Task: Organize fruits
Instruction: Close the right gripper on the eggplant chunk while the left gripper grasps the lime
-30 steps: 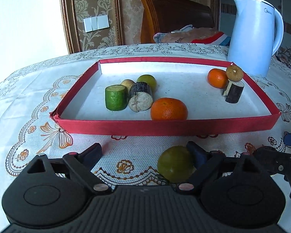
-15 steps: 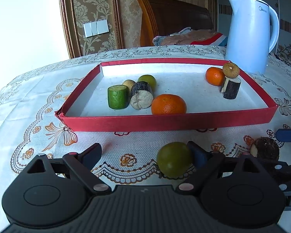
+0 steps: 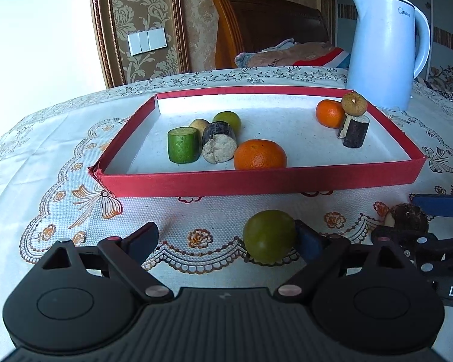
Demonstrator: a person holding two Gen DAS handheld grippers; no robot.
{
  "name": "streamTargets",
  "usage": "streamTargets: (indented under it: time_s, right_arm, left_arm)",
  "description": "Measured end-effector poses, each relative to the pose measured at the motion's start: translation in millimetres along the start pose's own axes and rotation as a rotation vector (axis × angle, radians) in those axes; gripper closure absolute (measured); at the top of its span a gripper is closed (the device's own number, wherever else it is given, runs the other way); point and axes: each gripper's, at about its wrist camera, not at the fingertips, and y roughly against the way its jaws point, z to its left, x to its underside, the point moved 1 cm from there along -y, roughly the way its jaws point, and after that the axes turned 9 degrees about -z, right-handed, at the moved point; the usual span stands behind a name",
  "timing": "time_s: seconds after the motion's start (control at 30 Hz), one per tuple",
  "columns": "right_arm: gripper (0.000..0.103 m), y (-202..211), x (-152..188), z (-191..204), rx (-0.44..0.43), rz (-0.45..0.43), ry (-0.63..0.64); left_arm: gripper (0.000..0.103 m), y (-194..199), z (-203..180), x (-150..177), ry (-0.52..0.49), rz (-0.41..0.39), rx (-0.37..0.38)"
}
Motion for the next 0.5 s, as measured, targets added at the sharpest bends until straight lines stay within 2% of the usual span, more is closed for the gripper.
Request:
streamTargets:
  time_s: [0.13,0.43,0.5]
  right_arm:
    - [0.060,1.3,0.1,4.6,-0.011,-0.006,0.029]
    - [0.060,2.4,0.1,5.6,-0.002,-0.014,0.034]
    - [0.060,2.5,-0.1,4.5,0.002,-0.014,0.030]
  left_arm:
    - [0.009,0.0,-1.4,0.0,-0.008,-0.003,-0.006]
    - [0.009,-0.2,-0.8,-0.2,-0.012,-0.004,-0.006]
    - [0.013,1.1,-2.4,-0.5,-0.019,-0.009,0.005]
